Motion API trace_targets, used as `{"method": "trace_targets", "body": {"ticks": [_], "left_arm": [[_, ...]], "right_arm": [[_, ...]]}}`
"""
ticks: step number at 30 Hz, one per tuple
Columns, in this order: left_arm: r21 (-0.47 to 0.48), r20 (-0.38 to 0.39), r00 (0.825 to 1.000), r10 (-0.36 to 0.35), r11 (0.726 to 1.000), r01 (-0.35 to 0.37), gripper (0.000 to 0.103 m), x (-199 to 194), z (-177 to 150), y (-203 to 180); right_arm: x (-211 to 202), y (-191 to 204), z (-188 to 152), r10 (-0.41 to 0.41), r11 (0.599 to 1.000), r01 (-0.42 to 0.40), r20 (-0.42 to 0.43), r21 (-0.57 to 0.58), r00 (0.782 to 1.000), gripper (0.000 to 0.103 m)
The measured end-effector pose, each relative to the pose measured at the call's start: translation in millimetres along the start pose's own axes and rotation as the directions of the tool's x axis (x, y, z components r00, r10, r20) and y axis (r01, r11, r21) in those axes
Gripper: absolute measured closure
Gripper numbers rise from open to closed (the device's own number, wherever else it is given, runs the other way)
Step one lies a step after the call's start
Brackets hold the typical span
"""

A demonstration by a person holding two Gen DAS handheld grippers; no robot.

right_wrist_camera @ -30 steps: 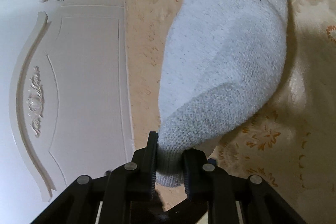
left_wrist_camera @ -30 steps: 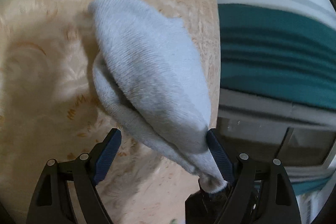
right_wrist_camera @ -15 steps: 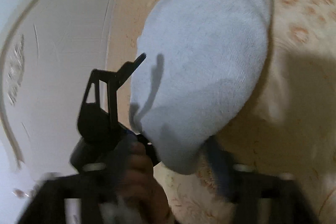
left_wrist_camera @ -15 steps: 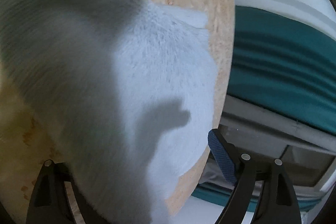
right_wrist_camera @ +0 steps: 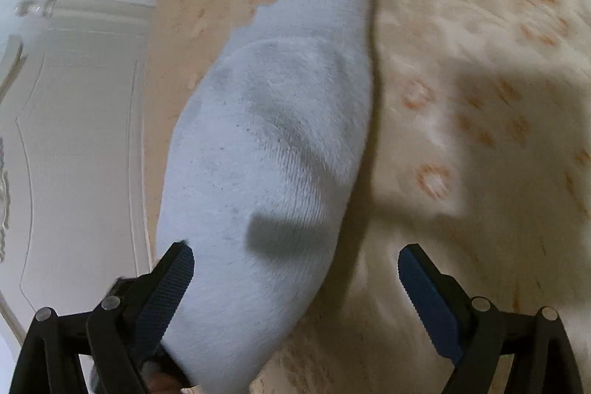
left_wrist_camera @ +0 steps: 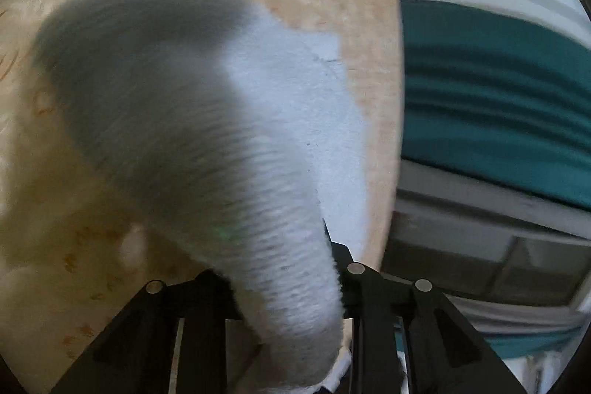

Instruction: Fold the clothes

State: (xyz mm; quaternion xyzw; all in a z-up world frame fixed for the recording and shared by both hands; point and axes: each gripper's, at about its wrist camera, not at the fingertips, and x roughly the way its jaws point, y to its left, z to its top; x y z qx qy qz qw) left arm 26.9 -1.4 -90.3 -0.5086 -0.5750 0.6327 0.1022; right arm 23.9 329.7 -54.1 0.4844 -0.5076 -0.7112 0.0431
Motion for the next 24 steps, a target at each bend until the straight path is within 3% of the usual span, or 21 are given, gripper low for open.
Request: {"method": "trace_targets", "body": {"ticks": [3, 5, 7, 11, 12, 14, 15, 16, 20, 24], "left_arm": [[0.039, 0.007, 1.0, -0.026, 0.999, 0.025, 0.079, -9.2, 7.8, -20.2], [0.063, 0.005, 0.999, -0.052, 0.997, 0.051, 0.079, -12.7, 12.7, -33.6], [0.085, -0.001, 0.998, -0.069, 0.994, 0.069, 0.079, -15.3, 17.3, -46.1], [0.16, -0.02, 0.998, -0.056, 0.985, 0.058, 0.079, -16.6, 24.6, -69.6], [0.183, -0.021, 0.999, -0.042, 0.982, 0.045, 0.079, -17.1, 25.6, -73.9], [0.254, -0.003, 1.0, 0.012, 0.967, -0.011, 0.079, -20.3, 25.7, -84.3], [0.296, 0.011, 0.999, 0.043, 0.954, -0.044, 0.079, -22.5, 24.8, -90.1], [0.352, 0.032, 0.996, 0.078, 0.932, -0.084, 0.079, -26.2, 21.4, -97.1], [0.512, 0.006, 0.992, 0.123, 0.852, -0.109, 0.08, -41.2, -3.6, -120.3], [0.625, -0.119, 0.983, 0.14, 0.78, -0.036, 0.08, -55.7, -54.5, -134.5]], "right_arm": [[15.8, -13.5, 19.5, 0.057, 0.998, -0.057, -0.012, 0.008, 0.998, 0.01], [31.9, -21.1, 28.0, 0.144, 0.987, -0.141, -0.04, 0.08, 0.989, 0.01], [38.3, -40.0, 40.3, 0.248, 0.955, -0.235, -0.05, 0.18, 0.968, 0.009], [62.3, -56.9, 56.0, 0.351, 0.887, -0.335, 0.008, 0.319, 0.936, 0.008], [64.3, -52.3, 57.5, 0.339, 0.89, -0.324, 0.011, 0.32, 0.941, 0.012], [68.0, -42.7, 60.5, 0.313, 0.898, -0.302, 0.017, 0.32, 0.949, 0.033], [69.9, -38.0, 61.9, 0.301, 0.901, -0.291, 0.02, 0.321, 0.954, 0.054], [71.8, -33.2, 63.4, 0.288, 0.905, -0.28, 0.023, 0.321, 0.957, 0.06], [16.3, -5.2, 47.4, 0.147, 0.974, -0.161, 0.099, 0.157, 0.984, 0.065], [-86.2, -3.2, -0.8, 0.042, 0.996, -0.061, 0.256, 0.066, 0.966, 0.066]]}}
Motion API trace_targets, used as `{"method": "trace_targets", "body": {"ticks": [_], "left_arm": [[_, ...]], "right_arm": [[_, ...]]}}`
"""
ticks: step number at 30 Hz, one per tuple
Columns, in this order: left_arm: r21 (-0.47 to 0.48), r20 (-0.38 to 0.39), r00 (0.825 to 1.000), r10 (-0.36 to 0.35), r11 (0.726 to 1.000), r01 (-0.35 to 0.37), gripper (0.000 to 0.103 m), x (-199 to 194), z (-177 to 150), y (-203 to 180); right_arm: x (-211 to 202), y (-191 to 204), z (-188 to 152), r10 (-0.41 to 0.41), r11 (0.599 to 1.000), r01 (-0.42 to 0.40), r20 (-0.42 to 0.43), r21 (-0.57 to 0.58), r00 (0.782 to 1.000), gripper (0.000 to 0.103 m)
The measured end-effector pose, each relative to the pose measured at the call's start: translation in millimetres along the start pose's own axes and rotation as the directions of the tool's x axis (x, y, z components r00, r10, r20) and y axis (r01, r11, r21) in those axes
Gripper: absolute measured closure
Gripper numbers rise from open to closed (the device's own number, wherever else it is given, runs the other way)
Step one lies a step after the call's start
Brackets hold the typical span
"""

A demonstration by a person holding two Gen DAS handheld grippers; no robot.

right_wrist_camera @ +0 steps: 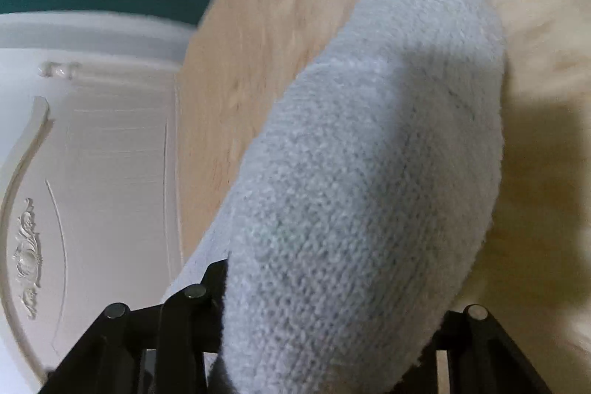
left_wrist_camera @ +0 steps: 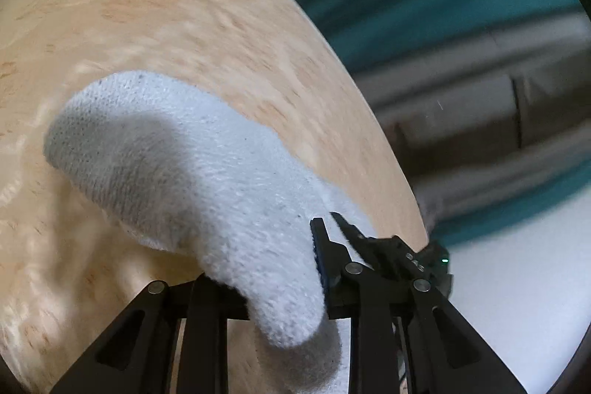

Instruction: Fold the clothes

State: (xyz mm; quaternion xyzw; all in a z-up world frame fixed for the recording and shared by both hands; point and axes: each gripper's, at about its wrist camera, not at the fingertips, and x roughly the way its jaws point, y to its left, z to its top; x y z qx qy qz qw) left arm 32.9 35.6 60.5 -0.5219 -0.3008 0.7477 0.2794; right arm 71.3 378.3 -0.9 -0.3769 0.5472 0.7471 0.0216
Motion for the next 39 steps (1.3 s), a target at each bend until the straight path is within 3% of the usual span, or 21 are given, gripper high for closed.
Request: {"method": "trace_targets", "body": {"ticks": [2, 4, 8, 10, 13, 14, 16, 18, 21, 23, 25, 27, 28, 30, 32, 33, 34, 36, 39], "left_arm": [[0.092, -0.1, 0.994, -0.053, 0.994, 0.062, 0.08, 0.2, -13.9, -30.5], [0.203, -0.202, 0.977, -0.075, 0.972, 0.117, 0.08, 4.2, -41.3, -69.4], [0.411, -0.394, 0.916, -0.078, 0.876, 0.251, 0.079, 19.5, -120.3, -157.7], [0.466, -0.482, 0.873, -0.074, 0.822, 0.327, 0.079, 29.8, -158.7, -194.6], [0.493, -0.612, 0.79, -0.03, 0.766, 0.411, 0.079, 51.8, -213.2, -235.9], [0.509, -0.653, 0.757, 0.006, 0.745, 0.432, 0.079, 62.2, -231.1, -247.5], [0.541, -0.695, 0.714, 0.077, 0.711, 0.45, 0.079, 77.6, -256.4, -256.2], [0.596, -0.701, 0.687, 0.192, 0.686, 0.417, 0.079, 93.0, -283.4, -245.7], [0.645, -0.687, 0.638, 0.348, 0.695, 0.316, 0.079, 142.6, -270.6, -228.3], [0.645, -0.686, 0.62, 0.379, 0.712, 0.279, 0.076, 147.0, -274.0, -213.6], [0.628, -0.683, 0.629, 0.371, 0.739, 0.246, 0.067, 142.5, -265.9, -204.0], [0.629, -0.66, 0.649, 0.379, 0.751, 0.2, 0.055, 133.7, -254.2, -197.6], [0.641, -0.637, 0.664, 0.392, 0.748, 0.174, 0.05, 128.2, -248.4, -195.9], [0.681, -0.567, 0.708, 0.421, 0.723, 0.116, 0.04, 112.3, -236.9, -195.9], [0.733, -0.463, 0.766, 0.446, 0.678, 0.048, 0.039, 89.7, -223.1, -199.5], [0.755, -0.412, 0.793, 0.45, 0.655, 0.02, 0.038, 76.5, -221.7, -200.1], [0.774, -0.375, 0.813, 0.444, 0.633, 0.011, 0.037, 63.1, -233.7, -196.2], [0.828, -0.281, 0.862, 0.423, 0.561, -0.005, 0.031, 61.1, -243.7, -216.2], [0.908, -0.161, 0.918, 0.361, 0.418, -0.006, 0.019, 50.5, -265.7, -240.2]], "right_arm": [[-72.9, -10.3, -17.6, -0.036, 0.999, 0.039, 0.103, -0.028, 0.994, 0.066], [-146.2, -22.7, -37.5, -0.088, 0.994, 0.1, 0.201, -0.048, 0.976, 0.066], [-289.1, -52.9, -78.9, -0.202, 0.976, 0.215, 0.386, 0.009, 0.9, 0.066], [-348.9, -71.4, -102.6, -0.257, 0.964, 0.26, 0.475, 0.06, 0.842, 0.066], [-412.4, -103.5, -149.5, -0.339, 0.94, 0.286, 0.57, 0.184, 0.748, 0.066], [-425.5, -115.0, -166.4, -0.365, 0.931, 0.288, 0.591, 0.223, 0.72, 0.066], [-434.1, -134.5, -196.9, -0.432, 0.902, 0.325, 0.604, 0.284, 0.67, 0.066], [-424.8, -164.1, -212.5, -0.464, 0.886, 0.34, 0.556, 0.316, 0.69, 0.066], [-426.2, -245.0, -228.6, -0.453, 0.866, 0.265, 0.442, 0.424, 0.774, 0.065], [-411.7, -247.7, -231.9, -0.425, 0.871, 0.234, 0.425, 0.431, 0.799, 0.061], [-388.9, -230.3, -228.5, -0.401, 0.879, 0.223, 0.401, 0.42, 0.824, 0.039], [-377.0, -223.0, -248.7, -0.402, 0.868, 0.242, 0.327, 0.434, 0.855, 0.026], [-382.2, -225.0, -254.9, -0.39, 0.869, 0.236, 0.308, 0.435, 0.868, 0.027], [-386.9, -222.4, -261.6, -0.376, 0.869, 0.231, 0.281, 0.437, 0.883, 0.027], [-402.6, -216.5, -276.8, -0.393, 0.868, 0.253, 0.279, 0.428, 0.877, 0.027], [-417.9, -213.8, -287.4, -0.41, 0.866, 0.273, 0.283, 0.42, 0.867, 0.027], [-429.0, -202.5, -294.2, -0.442, 0.864, 0.306, 0.311, 0.401, 0.841, 0.026], [-451.0, -179.4, -307.6, -0.5, 0.853, 0.372, 0.369, 0.366, 0.784, 0.026], [-465.6, -148.4, -309.6, -0.569, 0.822, 0.486, 0.473, 0.297, 0.673, 0.026]]}}
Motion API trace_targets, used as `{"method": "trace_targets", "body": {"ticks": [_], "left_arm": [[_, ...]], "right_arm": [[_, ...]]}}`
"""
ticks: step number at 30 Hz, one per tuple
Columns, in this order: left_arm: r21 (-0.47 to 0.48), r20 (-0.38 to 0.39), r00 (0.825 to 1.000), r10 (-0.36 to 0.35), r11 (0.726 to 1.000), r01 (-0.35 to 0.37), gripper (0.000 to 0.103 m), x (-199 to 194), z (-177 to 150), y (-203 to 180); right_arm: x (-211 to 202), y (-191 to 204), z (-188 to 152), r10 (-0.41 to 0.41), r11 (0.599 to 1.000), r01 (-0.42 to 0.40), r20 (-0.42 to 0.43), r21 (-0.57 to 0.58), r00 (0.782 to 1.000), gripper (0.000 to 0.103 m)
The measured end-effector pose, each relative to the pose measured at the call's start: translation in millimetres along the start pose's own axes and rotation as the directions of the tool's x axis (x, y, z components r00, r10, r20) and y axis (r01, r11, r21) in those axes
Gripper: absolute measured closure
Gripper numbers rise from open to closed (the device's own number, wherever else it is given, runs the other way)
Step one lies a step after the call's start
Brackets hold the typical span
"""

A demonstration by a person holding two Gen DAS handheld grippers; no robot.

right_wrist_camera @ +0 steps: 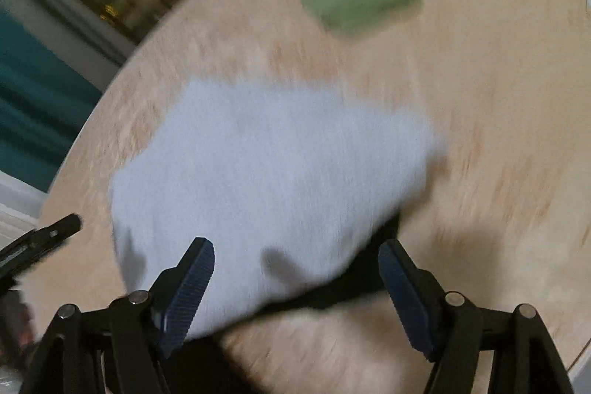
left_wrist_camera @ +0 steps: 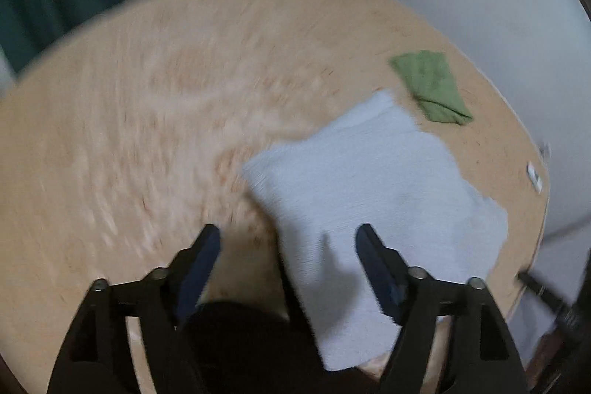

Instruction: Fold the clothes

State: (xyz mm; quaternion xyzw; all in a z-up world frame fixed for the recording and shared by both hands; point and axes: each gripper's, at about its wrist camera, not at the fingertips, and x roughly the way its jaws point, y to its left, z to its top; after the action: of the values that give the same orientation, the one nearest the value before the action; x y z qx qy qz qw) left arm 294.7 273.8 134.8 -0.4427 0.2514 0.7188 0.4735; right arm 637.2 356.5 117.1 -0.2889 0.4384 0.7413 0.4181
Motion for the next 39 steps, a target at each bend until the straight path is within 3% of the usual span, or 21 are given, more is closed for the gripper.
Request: {"method": "trace_targets", "body": {"ticks": [5, 7, 15, 21, 27, 34, 39], "left_arm": [[0.175, 0.139, 0.983, 0.119, 0.974, -0.143, 0.018, -4.0, -6.3, -53.8], [0.195, 0.167, 0.979, 0.117, 0.969, -0.149, 0.018, -4.4, -11.4, -70.8], [0.078, 0.107, 0.994, -0.027, 0.997, 0.019, 0.018, -43.1, -45.0, -78.2], [0.088, 0.152, 0.988, -0.013, 0.996, 0.0, 0.018, -55.0, -82.5, -79.5], [0.087, 0.128, 0.992, -0.014, 0.996, 0.003, 0.018, -41.3, -89.8, -89.2], [0.085, 0.132, 0.991, 0.037, 0.995, -0.048, 0.018, -30.4, -84.0, -94.6], [0.059, 0.116, 0.992, 0.038, 0.997, -0.045, 0.017, -26.0, -85.6, -92.8]], "right_arm": [[-7.3, 36.7, 5.7, -0.088, 0.98, 0.114, 0.161, -0.161, 0.983, 0.027], [-8.9, 50.4, 5.6, -0.094, 0.972, 0.131, 0.188, -0.195, 0.978, 0.027], [9.2, 69.3, -9.2, -0.063, 0.968, 0.115, 0.231, -0.222, 0.971, 0.027], [14.8, 74.6, -52.3, -0.05, 0.951, 0.11, 0.208, -0.288, 0.977, 0.027], [15.7, 53.9, -45.1, -0.029, 0.973, 0.068, 0.176, -0.22, 0.984, 0.027], [23.8, 60.4, -42.5, -0.039, 0.964, 0.079, 0.159, -0.252, 0.986, 0.027], [29.0, 62.9, -43.4, -0.053, 0.961, 0.093, 0.154, -0.261, 0.987, 0.027]]}}
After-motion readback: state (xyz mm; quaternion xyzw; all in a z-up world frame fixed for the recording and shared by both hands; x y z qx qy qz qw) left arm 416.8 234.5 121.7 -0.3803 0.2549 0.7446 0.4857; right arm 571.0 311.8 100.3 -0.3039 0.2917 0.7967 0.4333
